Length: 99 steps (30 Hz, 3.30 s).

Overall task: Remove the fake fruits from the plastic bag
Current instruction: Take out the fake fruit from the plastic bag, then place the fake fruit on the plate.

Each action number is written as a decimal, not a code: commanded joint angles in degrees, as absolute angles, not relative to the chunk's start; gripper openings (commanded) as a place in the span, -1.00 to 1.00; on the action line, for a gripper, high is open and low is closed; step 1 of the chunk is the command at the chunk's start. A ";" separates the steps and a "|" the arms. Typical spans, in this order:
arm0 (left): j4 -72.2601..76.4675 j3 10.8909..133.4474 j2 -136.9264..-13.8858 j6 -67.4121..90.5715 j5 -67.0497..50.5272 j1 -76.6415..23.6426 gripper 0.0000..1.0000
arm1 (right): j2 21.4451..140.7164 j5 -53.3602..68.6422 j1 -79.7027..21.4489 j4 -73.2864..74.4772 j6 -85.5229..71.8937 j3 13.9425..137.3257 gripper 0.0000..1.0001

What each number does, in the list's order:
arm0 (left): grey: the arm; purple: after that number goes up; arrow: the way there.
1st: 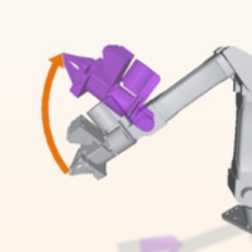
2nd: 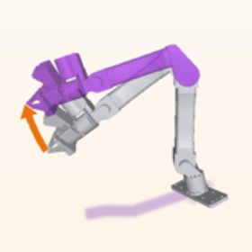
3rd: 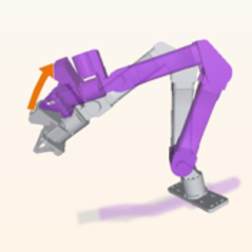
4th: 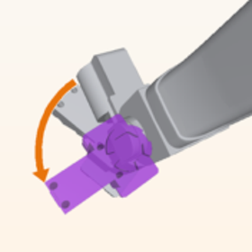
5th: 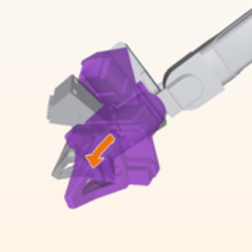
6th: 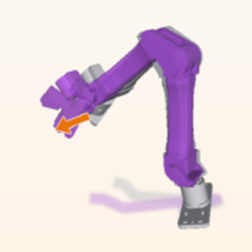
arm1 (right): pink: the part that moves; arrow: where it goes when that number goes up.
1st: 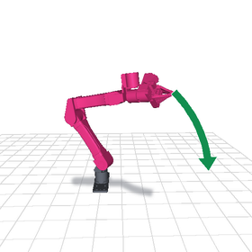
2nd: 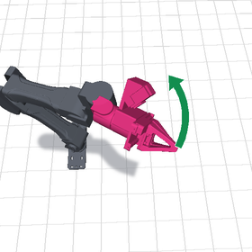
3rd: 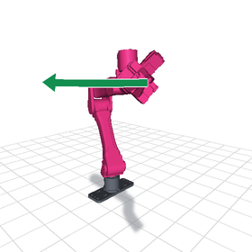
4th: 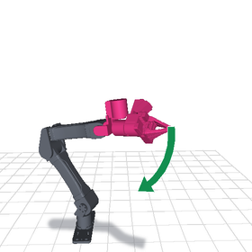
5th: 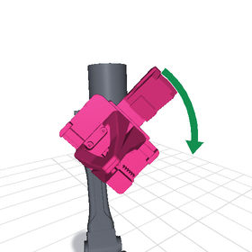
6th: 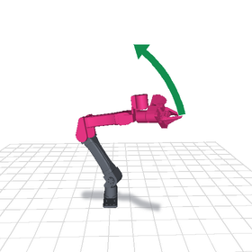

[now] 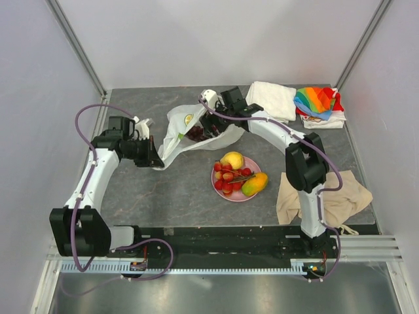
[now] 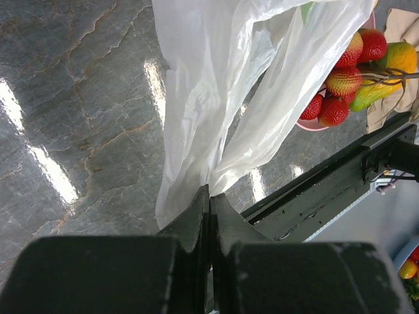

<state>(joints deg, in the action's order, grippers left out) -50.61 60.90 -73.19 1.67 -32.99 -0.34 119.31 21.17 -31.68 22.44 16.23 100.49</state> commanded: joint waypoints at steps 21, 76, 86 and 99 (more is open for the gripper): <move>-46.76 66.09 -78.48 1.67 -31.46 -0.09 -0.97 | 134.92 22.05 -32.96 16.61 14.94 117.42 -0.02; -36.91 97.03 -95.71 13.10 -20.58 2.20 -0.97 | 108.64 52.12 -27.86 34.19 5.98 128.94 -0.99; -36.91 99.67 -98.26 9.85 -20.21 2.11 -0.97 | 91.69 51.42 -25.84 49.81 22.40 109.80 -0.99; -38.14 94.75 -92.46 8.26 -21.27 2.11 -0.97 | 93.07 47.02 -25.93 56.60 30.76 99.58 -0.99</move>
<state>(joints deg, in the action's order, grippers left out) -38.57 95.57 -96.38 10.57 -20.86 1.96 91.74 47.79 -26.00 54.17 26.83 99.39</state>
